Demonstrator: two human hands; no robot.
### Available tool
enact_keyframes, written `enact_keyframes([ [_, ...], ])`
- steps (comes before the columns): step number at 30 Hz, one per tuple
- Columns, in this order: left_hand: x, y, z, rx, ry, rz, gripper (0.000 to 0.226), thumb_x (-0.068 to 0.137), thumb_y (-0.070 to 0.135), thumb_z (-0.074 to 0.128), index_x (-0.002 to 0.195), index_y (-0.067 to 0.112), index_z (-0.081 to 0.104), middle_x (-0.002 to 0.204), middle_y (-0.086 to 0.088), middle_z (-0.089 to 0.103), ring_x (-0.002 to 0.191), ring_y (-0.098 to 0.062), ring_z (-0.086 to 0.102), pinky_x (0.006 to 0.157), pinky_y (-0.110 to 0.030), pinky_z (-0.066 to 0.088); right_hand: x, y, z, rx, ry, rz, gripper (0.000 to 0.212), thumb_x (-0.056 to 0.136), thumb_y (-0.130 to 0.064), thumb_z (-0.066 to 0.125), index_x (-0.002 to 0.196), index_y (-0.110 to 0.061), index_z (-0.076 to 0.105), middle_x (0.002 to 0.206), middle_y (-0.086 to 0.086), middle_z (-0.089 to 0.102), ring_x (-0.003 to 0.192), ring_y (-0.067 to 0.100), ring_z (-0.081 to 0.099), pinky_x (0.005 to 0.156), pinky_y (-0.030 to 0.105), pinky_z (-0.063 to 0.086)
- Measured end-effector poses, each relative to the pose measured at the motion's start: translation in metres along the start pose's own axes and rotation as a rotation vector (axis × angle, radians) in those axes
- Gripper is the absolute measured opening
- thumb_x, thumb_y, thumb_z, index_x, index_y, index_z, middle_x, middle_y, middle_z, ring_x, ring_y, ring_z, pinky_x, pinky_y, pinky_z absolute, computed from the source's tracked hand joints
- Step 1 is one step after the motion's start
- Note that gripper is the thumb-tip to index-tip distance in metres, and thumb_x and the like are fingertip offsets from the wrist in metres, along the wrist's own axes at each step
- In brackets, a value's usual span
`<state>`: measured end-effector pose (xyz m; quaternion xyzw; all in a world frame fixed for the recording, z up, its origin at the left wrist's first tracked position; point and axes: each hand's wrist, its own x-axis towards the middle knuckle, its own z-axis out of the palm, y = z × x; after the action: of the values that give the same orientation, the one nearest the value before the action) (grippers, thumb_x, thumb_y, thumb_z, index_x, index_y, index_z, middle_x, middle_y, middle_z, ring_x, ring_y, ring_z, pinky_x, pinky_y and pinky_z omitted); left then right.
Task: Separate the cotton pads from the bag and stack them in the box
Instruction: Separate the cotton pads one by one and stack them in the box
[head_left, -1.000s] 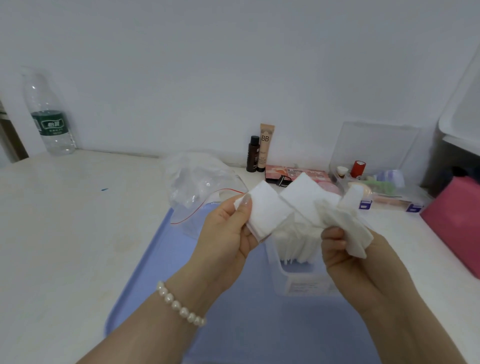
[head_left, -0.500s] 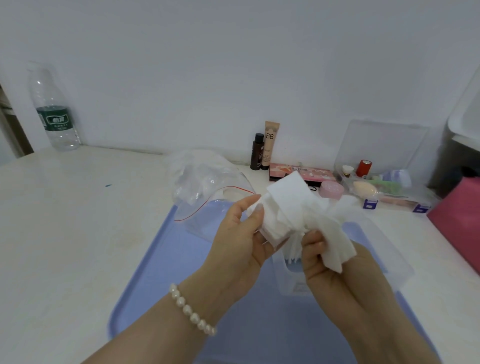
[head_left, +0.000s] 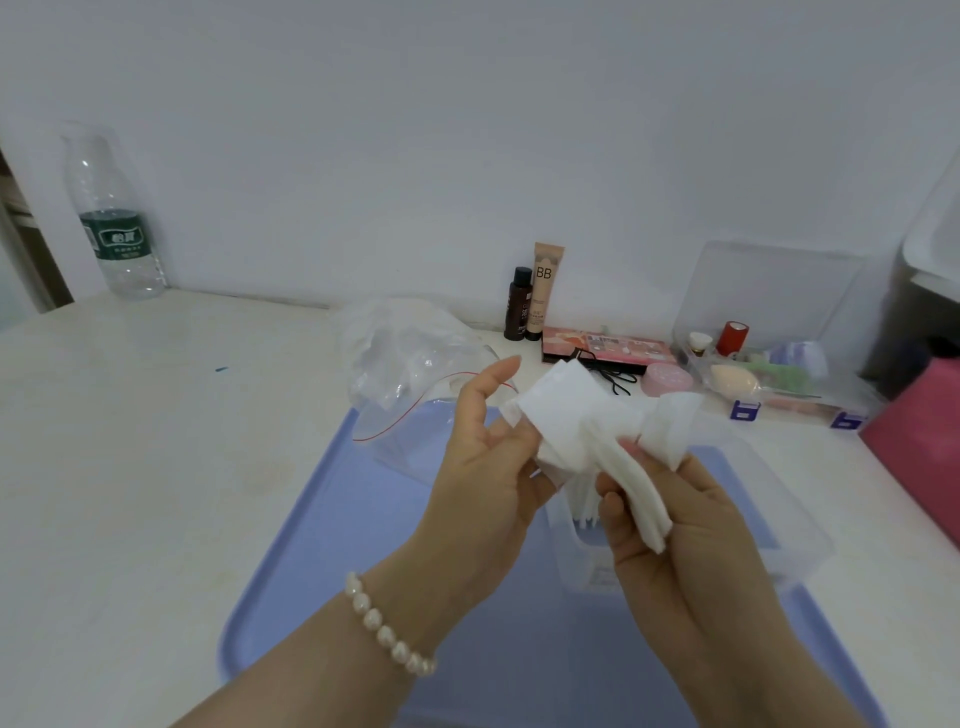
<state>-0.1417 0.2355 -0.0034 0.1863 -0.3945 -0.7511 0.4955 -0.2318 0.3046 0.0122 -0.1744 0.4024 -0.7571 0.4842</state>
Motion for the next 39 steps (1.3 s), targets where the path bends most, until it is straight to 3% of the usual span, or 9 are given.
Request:
enact_keyframes([
  [6,0.0,0.0,-0.001,-0.052,-0.019,-0.027,0.025,0.097,0.017,0.044,0.12,0.021,0.051,0.095,-0.004,0.069,0.079,-0.017,0.067,0.067,-0.03,0.056,-0.002,0.0,0.003,-0.002,0.036,0.015,0.022,0.067,-0.01,0.061,0.088,-0.006,0.063,0.066,0.002,0.071,0.05,0.01,0.065,0.042,0.015,0.048],
  [10,0.0,0.0,0.001,-0.037,-0.02,-0.02,0.051,0.081,0.037,0.056,0.125,0.011,0.047,0.098,-0.006,0.069,0.085,-0.019,0.067,0.071,-0.032,0.057,-0.003,0.0,0.003,0.007,0.044,0.011,0.023,0.067,-0.01,0.062,0.089,-0.005,0.063,0.07,0.003,0.071,0.052,0.011,0.066,0.043,0.015,0.049],
  [14,0.0,-0.001,-0.001,-0.02,0.011,-0.008,0.064,0.067,0.023,0.063,0.128,0.013,0.046,0.089,-0.005,0.073,0.082,-0.019,0.069,0.068,-0.029,0.058,-0.005,0.001,0.002,-0.038,0.025,0.0,0.017,0.072,-0.008,0.063,0.089,-0.007,0.064,0.072,0.003,0.072,0.052,0.011,0.066,0.043,0.016,0.048],
  [23,0.003,0.001,-0.003,-0.06,0.085,-0.02,0.044,0.086,0.014,0.057,0.129,0.009,0.047,0.094,-0.005,0.071,0.076,-0.014,0.07,0.059,-0.027,0.056,-0.005,-0.005,0.001,-0.12,-0.03,-0.071,0.013,0.07,0.0,0.059,0.071,-0.01,0.067,0.055,0.002,0.064,0.038,0.01,0.055,0.035,0.017,0.041],
  [26,0.004,0.002,-0.003,-0.062,0.107,-0.023,0.039,0.09,0.013,0.055,0.128,0.01,0.047,0.09,-0.004,0.072,0.075,-0.014,0.07,0.061,-0.029,0.057,-0.005,-0.008,-0.001,-0.096,-0.067,-0.065,0.028,0.072,0.004,0.054,0.056,-0.012,0.071,0.052,0.004,0.062,0.037,0.009,0.052,0.034,0.015,0.039],
  [32,0.004,0.003,-0.004,-0.01,0.116,0.011,0.033,0.091,0.012,0.054,0.124,0.012,0.048,0.092,-0.005,0.07,0.077,-0.014,0.068,0.063,-0.029,0.058,0.001,-0.011,-0.008,-0.126,-0.127,0.05,0.011,0.068,-0.003,0.061,0.074,-0.002,0.07,0.049,0.006,0.058,0.035,0.009,0.05,0.034,0.012,0.038],
  [34,0.004,0.004,-0.004,-0.015,0.125,0.015,0.032,0.091,0.011,0.054,0.122,0.013,0.049,0.093,-0.005,0.07,0.079,-0.015,0.069,0.066,-0.031,0.059,0.004,-0.012,-0.01,-0.095,-0.124,0.058,0.018,0.052,-0.011,0.073,0.069,-0.005,0.073,0.053,0.007,0.059,0.037,0.009,0.052,0.034,0.012,0.039],
  [36,0.005,0.008,-0.005,-0.026,0.133,0.029,0.032,0.091,0.012,0.053,0.123,0.013,0.049,0.097,-0.004,0.07,0.081,-0.014,0.07,0.069,-0.032,0.059,0.007,-0.014,-0.011,-0.044,-0.153,0.056,0.046,0.023,-0.021,0.089,0.064,-0.008,0.075,0.055,0.005,0.06,0.038,0.009,0.053,0.035,0.012,0.04],
  [39,0.008,0.013,-0.008,-0.013,0.171,0.05,0.034,0.092,0.013,0.052,0.126,0.01,0.049,0.106,-0.006,0.068,0.087,-0.016,0.07,0.077,-0.037,0.059,0.008,-0.023,-0.015,0.052,-0.256,0.039,0.065,0.001,-0.026,0.093,0.062,-0.01,0.075,0.054,0.002,0.059,0.039,0.007,0.051,0.035,0.012,0.039],
])
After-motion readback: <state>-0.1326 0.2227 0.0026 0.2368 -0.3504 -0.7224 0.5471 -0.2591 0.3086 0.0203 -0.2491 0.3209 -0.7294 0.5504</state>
